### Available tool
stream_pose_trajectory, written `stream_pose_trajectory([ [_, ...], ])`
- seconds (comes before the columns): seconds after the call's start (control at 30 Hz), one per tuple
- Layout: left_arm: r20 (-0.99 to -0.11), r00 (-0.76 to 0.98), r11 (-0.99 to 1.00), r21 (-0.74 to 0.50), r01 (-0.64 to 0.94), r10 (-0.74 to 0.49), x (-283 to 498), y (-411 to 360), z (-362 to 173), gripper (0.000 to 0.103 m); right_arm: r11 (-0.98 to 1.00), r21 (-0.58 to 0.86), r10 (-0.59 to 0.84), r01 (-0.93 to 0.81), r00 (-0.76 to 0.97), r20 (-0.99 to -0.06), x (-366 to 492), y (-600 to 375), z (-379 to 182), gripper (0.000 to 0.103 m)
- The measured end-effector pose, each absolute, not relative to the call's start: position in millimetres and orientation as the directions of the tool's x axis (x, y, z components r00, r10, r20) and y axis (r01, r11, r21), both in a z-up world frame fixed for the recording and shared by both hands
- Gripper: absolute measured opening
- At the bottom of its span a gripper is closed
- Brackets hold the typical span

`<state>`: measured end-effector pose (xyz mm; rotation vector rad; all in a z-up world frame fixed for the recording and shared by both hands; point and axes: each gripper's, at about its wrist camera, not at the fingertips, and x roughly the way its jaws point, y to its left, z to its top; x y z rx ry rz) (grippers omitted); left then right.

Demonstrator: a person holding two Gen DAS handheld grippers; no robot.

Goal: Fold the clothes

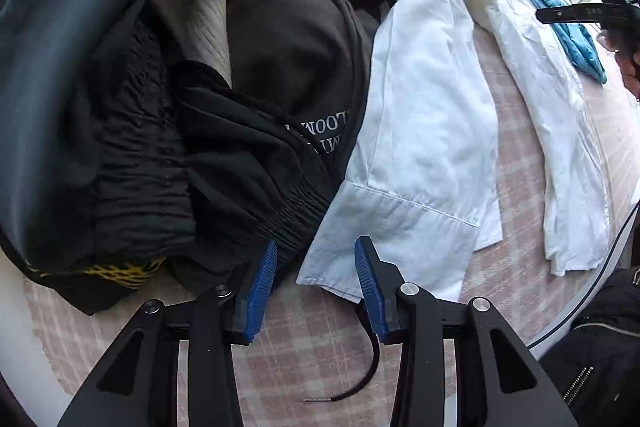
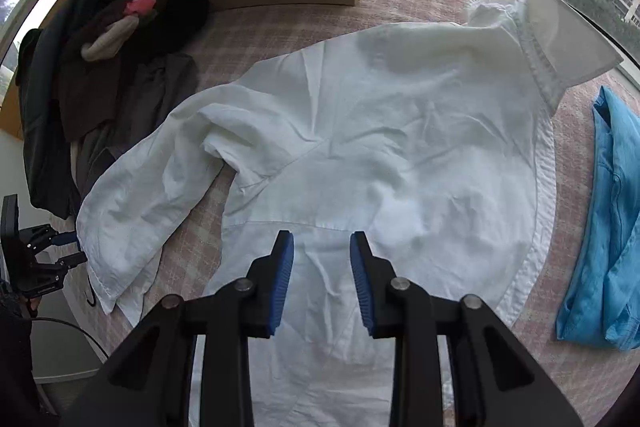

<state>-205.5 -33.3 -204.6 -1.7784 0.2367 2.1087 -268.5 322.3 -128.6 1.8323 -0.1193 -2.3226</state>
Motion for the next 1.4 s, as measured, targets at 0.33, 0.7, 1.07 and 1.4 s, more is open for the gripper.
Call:
stream_pose_trajectory([
  [0.33,-0.963,-0.152,-0.918,-0.156,-0.365,0.224,-211.0,-39.6,-187.1,0.001,-0.979,0.190,-0.202,0.076,-0.221,-0.954,-307.8,325.7,-123.2,0.030],
  [0.7,-0.914,-0.347,-0.959,-0.121,-0.256,0.208,-245.4,-79.0,-94.9,0.001,-0.988,0.075,-0.091,0.135,-0.115,-0.989,-338.7,308.9,-170.2,0.030],
  [1.07,-0.862,-0.486,-0.974,-0.039,-0.224,0.146,-303.5,-62.6,-28.6,0.001,-0.945,0.260,-0.291,0.201,-0.145,-0.946,-321.1,286.1,-144.2,0.011],
  [1.4,-0.839,-0.508,-0.961,-0.059,-0.268,0.194,-334.1,-35.2,7.6,0.001,-0.923,0.325,-0.348,0.206,-0.091,-0.933,-331.0,268.2,-176.4,0.008],
])
